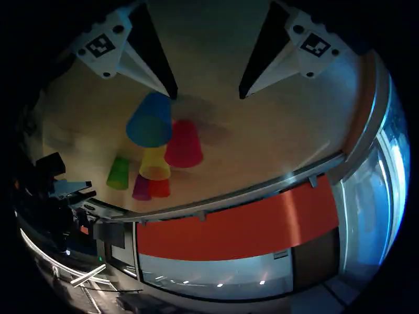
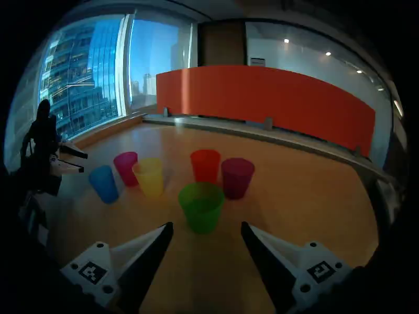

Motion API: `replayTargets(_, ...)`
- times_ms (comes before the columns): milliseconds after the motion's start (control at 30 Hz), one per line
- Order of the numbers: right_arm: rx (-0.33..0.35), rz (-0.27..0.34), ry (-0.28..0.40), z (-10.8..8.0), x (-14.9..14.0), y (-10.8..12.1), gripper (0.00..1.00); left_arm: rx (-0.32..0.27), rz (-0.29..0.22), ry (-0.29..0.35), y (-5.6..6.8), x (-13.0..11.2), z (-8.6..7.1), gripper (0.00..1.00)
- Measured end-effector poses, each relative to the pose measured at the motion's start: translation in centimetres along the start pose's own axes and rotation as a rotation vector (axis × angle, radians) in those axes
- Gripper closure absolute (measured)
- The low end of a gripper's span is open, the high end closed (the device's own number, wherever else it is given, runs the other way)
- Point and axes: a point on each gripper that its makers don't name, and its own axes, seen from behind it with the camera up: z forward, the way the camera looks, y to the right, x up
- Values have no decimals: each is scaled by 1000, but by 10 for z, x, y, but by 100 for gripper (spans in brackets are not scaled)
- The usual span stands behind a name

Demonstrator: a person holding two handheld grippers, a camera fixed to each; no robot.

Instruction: Pour water

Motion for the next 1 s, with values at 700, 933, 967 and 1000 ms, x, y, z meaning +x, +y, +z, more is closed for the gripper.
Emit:
replayTargets(700,-214,105,238,-12,54,51,0,227,-105,208,-45,43,-3,13)
replayTargets(933,-287,112,352,-21,74,70,0,302,-141,274,-58,54,-9,13)
replayTargets(967,-297,110,368,-23,76,72,0,313,-143,286,-59,57,-10,13)
replayTargets(1000,-305,108,384,-25,80,74,0,323,-144,296,-61,59,-11,13)
